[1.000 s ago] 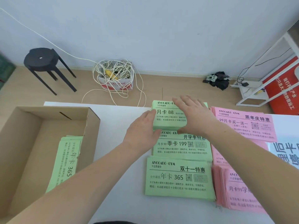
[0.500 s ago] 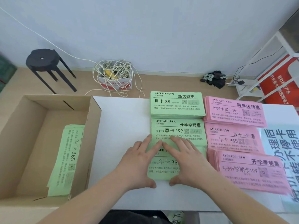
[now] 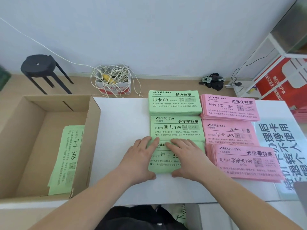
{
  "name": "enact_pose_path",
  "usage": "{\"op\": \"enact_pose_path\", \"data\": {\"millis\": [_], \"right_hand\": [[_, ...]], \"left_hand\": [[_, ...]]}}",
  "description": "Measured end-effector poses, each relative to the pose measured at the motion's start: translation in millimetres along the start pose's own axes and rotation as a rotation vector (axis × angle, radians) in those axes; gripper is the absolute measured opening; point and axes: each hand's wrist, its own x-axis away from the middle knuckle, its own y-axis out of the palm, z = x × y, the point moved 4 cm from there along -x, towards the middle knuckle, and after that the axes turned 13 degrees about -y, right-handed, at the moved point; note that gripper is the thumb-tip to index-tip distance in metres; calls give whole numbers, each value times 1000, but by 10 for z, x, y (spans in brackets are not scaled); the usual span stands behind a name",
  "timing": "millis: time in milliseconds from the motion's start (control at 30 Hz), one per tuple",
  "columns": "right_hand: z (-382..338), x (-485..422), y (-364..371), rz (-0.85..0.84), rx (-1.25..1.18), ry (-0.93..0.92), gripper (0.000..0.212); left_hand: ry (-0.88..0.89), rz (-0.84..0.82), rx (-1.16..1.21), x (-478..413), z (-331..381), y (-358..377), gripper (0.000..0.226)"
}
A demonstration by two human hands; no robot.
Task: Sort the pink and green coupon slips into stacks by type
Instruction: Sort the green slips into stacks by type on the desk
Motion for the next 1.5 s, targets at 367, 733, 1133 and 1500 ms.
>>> {"op": "enact_pose_path", "data": {"millis": [367, 733, 1133, 1500], "right_hand": [[-236, 167, 186, 100, 20, 14, 73], [-317, 249, 102, 87, 56, 70, 69], [-1265, -402, -479, 371, -549, 46, 38], [-2211, -1853, -694, 558, -272, -46, 50]], "left_hand": [[-138, 83, 283, 428, 9, 294, 79], [-173, 79, 321, 481, 82, 236, 67], [-252, 224, 774, 1348, -954, -819, 21], [-285, 191, 425, 873, -2836, -1190, 33]]}}
